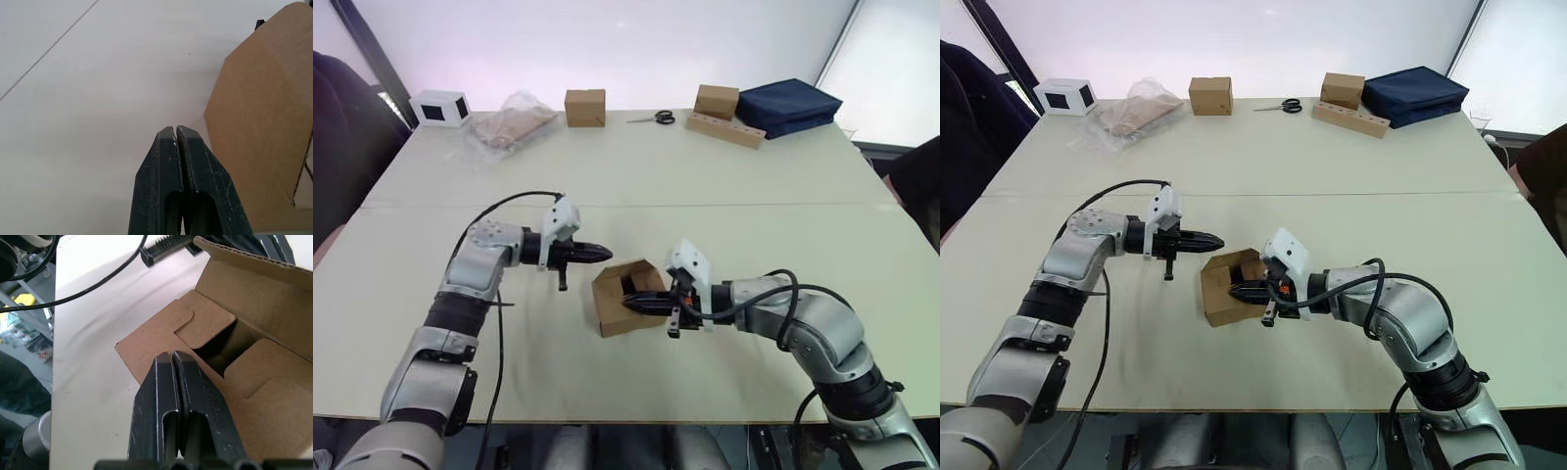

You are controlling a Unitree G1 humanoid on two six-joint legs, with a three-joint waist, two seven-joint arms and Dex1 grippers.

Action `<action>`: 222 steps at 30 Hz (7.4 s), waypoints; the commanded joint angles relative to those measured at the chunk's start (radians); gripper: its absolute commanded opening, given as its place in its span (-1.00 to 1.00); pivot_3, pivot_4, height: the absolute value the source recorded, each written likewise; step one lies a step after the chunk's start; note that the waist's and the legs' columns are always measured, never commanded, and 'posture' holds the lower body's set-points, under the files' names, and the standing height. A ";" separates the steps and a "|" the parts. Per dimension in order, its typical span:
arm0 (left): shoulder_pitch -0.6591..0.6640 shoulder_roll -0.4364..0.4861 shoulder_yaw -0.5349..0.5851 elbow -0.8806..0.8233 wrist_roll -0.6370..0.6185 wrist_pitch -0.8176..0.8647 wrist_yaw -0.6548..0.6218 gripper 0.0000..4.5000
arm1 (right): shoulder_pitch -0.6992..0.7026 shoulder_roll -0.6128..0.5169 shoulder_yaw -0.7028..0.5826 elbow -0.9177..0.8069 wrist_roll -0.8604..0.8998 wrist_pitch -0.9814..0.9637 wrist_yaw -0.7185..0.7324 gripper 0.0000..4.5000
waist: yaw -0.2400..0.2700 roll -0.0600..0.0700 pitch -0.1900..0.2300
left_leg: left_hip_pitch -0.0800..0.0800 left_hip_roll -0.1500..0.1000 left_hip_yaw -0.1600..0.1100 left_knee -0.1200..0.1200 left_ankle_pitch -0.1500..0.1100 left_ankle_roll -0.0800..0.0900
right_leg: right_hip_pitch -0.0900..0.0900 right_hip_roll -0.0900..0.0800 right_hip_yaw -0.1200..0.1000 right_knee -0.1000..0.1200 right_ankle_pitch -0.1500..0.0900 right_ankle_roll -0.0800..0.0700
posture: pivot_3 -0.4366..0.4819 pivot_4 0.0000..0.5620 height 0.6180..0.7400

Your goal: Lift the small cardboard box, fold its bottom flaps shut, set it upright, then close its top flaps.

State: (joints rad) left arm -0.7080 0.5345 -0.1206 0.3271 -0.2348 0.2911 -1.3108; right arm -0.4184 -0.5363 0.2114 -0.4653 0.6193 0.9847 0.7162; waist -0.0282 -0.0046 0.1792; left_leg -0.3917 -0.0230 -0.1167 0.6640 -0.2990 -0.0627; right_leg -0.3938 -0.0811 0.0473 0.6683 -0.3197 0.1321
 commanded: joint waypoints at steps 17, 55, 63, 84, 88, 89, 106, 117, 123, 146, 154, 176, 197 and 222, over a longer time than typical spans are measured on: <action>0.425 0.216 0.168 -0.810 -0.404 0.494 0.176 -0.98 | 0.015 0.019 -0.035 0.009 0.018 -0.007 -0.024 -1.00 | -0.011 0.000 0.000 | 0.001 0.001 -0.001 -0.001 0.000 0.000 | 0.001 -0.001 0.001 0.000 0.000 0.000 | -0.05 -0.47 1.00; 0.475 0.187 -0.004 -0.727 -0.272 0.288 0.268 -0.98 | -0.401 -0.037 -0.088 0.524 -0.090 -0.292 0.255 -1.00 | -0.016 0.001 0.000 | 0.002 0.001 0.001 -0.002 0.000 0.000 | 0.001 0.000 0.001 -0.002 0.000 0.000 | -0.05 -0.47 1.00; 0.473 0.202 -0.005 -0.716 -0.268 0.268 0.246 -0.98 | -0.478 0.023 0.045 0.658 -0.174 -0.391 0.463 -1.00 | -0.013 0.001 0.000 | 0.001 0.000 0.001 -0.003 0.000 0.000 | 0.000 -0.001 0.001 -0.002 0.000 0.000 | -0.05 -0.47 1.00; 0.430 0.230 0.003 -0.702 -0.275 0.268 0.221 -0.98 | -0.353 0.004 0.056 0.457 -0.183 -0.343 0.530 -1.00 | -0.015 0.001 0.000 | 0.001 0.001 0.000 -0.003 0.000 0.000 | 0.000 -0.001 0.001 -0.001 0.000 0.000 | -0.05 -0.47 1.00; 0.427 0.235 0.002 -0.707 -0.279 0.275 0.218 -0.98 | -0.320 0.000 0.066 0.418 -0.197 -0.342 0.520 -1.00 | -0.015 0.001 0.000 | 0.001 0.001 0.000 -0.003 0.000 0.000 | 0.000 -0.001 0.001 -0.001 0.000 0.000 | -0.05 -0.47 1.00; 0.425 0.236 0.002 -0.708 -0.280 0.277 0.218 -0.98 | -0.314 0.000 0.067 0.412 -0.199 -0.341 0.518 -1.00 | -0.015 0.001 0.000 | 0.001 0.001 0.000 -0.003 0.000 0.000 | 0.000 -0.001 0.001 -0.001 0.000 0.000 | -0.05 -0.47 1.00; 0.397 0.260 0.034 -0.707 -0.313 0.302 0.200 -0.98 | -0.230 -0.007 0.094 0.329 -0.225 -0.334 0.481 -1.00 | -0.015 0.001 0.000 | 0.001 0.001 0.000 -0.003 0.000 0.000 | 0.000 0.000 0.001 -0.002 0.000 0.000 | -0.05 -0.47 1.00; 0.265 0.175 0.120 -0.587 -0.389 0.381 0.287 -0.98 | -0.233 -0.004 0.088 0.332 -0.217 -0.330 0.466 -1.00 | -0.017 0.001 0.000 | 0.001 0.000 0.000 -0.002 0.000 0.000 | 0.000 -0.001 0.001 -0.002 0.000 0.000 | -0.05 -0.47 1.00; 0.322 0.156 0.070 -0.626 -0.357 0.367 0.294 -0.98 | -0.233 -0.001 0.082 0.326 -0.214 -0.328 0.455 -1.00 | -0.016 0.001 0.000 | 0.001 0.001 0.000 -0.002 0.000 -0.001 | -0.001 -0.001 0.002 -0.001 0.000 0.000 | -0.05 -0.47 1.00; 0.359 0.117 0.049 -0.586 -0.268 0.275 0.350 -0.99 | -0.222 -0.022 0.017 0.250 -0.192 -0.319 0.402 -0.89 | -0.013 0.001 0.000 | 0.001 0.000 0.000 -0.002 0.000 0.000 | 0.000 -0.001 0.002 -0.001 0.000 0.000 | -0.05 -0.47 1.00; 0.341 0.096 0.061 -0.575 -0.290 0.286 0.361 -1.00 | -0.212 -0.072 0.032 0.206 -0.237 -0.371 0.404 -0.02 | -0.012 0.001 0.000 | 0.001 0.000 0.000 -0.002 0.000 0.000 | 0.000 -0.001 0.002 -0.002 0.000 0.000 | -0.05 -0.47 1.00; 0.344 0.084 0.071 -0.578 -0.308 0.319 0.360 -1.00 | -0.190 -0.084 0.096 0.227 -0.392 -0.509 0.371 -0.02 | -0.014 0.001 0.000 | 0.001 0.000 0.000 -0.002 0.000 0.000 | -0.001 -0.001 0.002 -0.002 0.000 0.000 | -0.05 -0.47 1.00; 0.343 0.057 0.098 -0.583 -0.335 0.345 0.375 -1.00 | -0.161 -0.050 0.121 0.252 -0.494 -0.637 0.325 -0.02 | -0.014 0.001 0.000 | 0.001 0.000 0.000 -0.002 0.000 -0.001 | 0.000 -0.001 0.001 -0.001 0.000 0.000 | -0.05 -0.47 1.00; 0.367 0.079 0.084 -0.569 -0.288 0.322 0.353 -1.00 | -0.156 -0.065 0.067 0.218 -0.402 -0.630 0.367 -0.02 | -0.013 0.001 0.000 | 0.001 0.000 0.000 -0.002 0.000 -0.001 | 0.000 -0.001 0.002 -0.002 0.000 0.000 | -0.05 -0.47 1.00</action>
State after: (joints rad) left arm -0.3459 0.6089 -0.0366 -0.2294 -0.5227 0.6262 -0.9528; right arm -0.5764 -0.5912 0.2852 -0.2221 0.2319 0.3879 1.0816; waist -0.0414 -0.0040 0.1791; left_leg -0.3910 -0.0226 -0.1171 0.6616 -0.2987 -0.0634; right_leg -0.3941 -0.0820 0.0489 0.6668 -0.3197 0.1319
